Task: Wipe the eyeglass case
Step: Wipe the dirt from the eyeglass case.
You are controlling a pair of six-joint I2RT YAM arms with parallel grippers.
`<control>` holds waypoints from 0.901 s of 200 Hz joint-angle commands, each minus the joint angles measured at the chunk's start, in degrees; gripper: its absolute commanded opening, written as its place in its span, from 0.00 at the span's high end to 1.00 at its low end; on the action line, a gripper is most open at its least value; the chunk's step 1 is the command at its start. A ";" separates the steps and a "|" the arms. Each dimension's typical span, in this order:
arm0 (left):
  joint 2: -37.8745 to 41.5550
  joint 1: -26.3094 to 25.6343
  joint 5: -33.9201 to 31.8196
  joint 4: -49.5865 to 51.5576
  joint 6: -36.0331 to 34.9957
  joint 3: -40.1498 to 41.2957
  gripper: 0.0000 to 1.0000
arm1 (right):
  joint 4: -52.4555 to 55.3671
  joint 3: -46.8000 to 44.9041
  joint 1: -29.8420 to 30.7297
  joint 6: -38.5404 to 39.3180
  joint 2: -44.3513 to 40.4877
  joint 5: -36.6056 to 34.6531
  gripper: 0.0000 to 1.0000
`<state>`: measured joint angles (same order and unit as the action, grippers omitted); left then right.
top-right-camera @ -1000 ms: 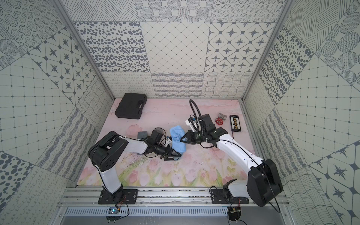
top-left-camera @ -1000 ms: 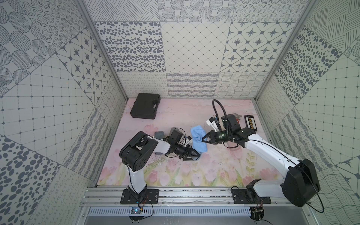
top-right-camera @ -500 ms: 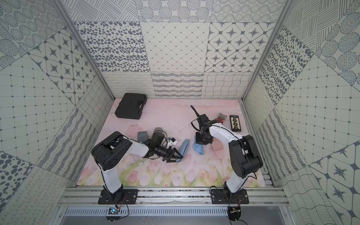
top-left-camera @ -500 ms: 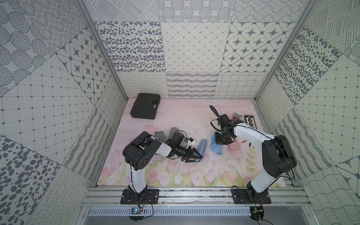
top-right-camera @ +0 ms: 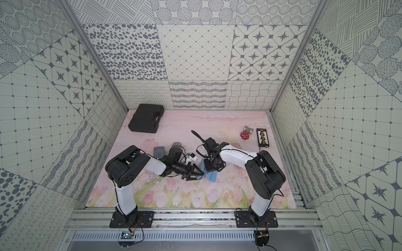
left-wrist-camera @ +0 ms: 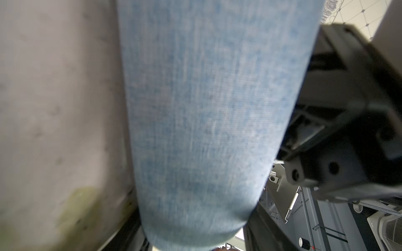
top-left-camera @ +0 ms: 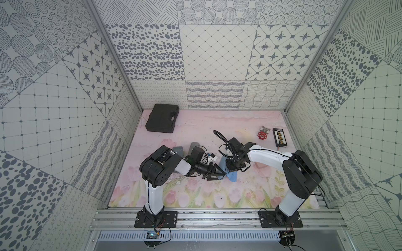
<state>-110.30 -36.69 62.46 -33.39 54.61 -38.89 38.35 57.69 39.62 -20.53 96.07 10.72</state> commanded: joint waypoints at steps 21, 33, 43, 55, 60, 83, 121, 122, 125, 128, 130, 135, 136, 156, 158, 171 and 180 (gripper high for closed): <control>-0.09 0.66 -5.01 10.94 -5.18 -2.46 1.00 | -7.05 -5.26 3.40 3.69 -13.27 23.14 1.00; 0.23 0.52 -5.62 13.91 -7.05 -3.09 1.00 | -8.02 -5.05 2.03 2.13 -15.98 26.17 1.00; 0.95 0.48 -6.52 17.20 -9.04 -3.41 1.00 | -9.87 -5.00 -0.58 -1.01 -17.79 27.73 1.00; 2.23 0.41 -8.17 21.82 -12.35 -3.84 1.00 | -11.80 -5.06 -4.38 -4.95 -19.08 28.06 1.00; 2.88 0.24 -9.03 23.88 -13.81 -4.02 1.00 | -12.14 -5.00 -5.96 -6.39 -19.45 27.37 1.00; 6.46 -0.62 -14.01 31.01 -18.76 -4.26 1.00 | -2.51 -0.17 -8.69 -5.20 -18.31 11.63 1.00; 11.88 -1.63 -21.70 33.27 -20.17 -3.56 1.00 | 10.80 8.00 -3.48 -1.73 -12.03 -3.54 1.00; 11.96 -1.72 -21.82 33.24 -20.16 -3.56 1.00 | 10.75 8.02 -3.27 -1.76 -11.95 -3.48 1.00; 12.22 -1.87 -22.19 33.17 -20.08 -3.56 1.00 | 10.43 8.07 -2.71 -2.01 -11.66 -3.13 1.00; 12.48 -2.04 -22.58 33.13 -20.07 -3.56 1.00 | 10.04 8.00 -2.10 -2.29 -11.36 -2.75 1.00; 12.65 -2.11 -22.80 33.06 -20.00 -3.62 1.00 | 9.72 7.95 -1.69 -2.42 -11.22 -2.38 1.00; 12.94 -2.37 -23.17 33.04 -19.99 -3.71 1.00 | 8.99 7.80 -0.83 -2.97 -10.56 -1.32 1.00; 13.02 -2.44 -23.26 33.04 -19.99 -3.77 1.00 | 8.75 7.75 -0.71 -3.13 -10.42 -1.05 1.00; 13.20 -3.29 -24.00 32.97 -19.99 -4.42 1.00 | 4.00 5.46 -0.23 -7.06 -8.09 4.35 1.00; 13.19 -3.37 -24.03 32.95 -19.98 -4.48 1.00 | 3.59 5.25 -0.35 -7.33 -7.87 4.69 1.00; 12.92 -3.86 -24.12 32.86 -19.75 -4.61 1.00 | 1.49 4.10 -1.44 -8.98 -5.43 5.50 1.00; 12.83 -4.32 -24.20 32.65 -19.70 -4.52 1.00 | 1.31 4.55 -2.95 -9.43 -2.67 5.34 1.00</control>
<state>-98.10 -39.57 43.44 -3.99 38.61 -42.70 42.96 63.22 39.33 -26.50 88.49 14.96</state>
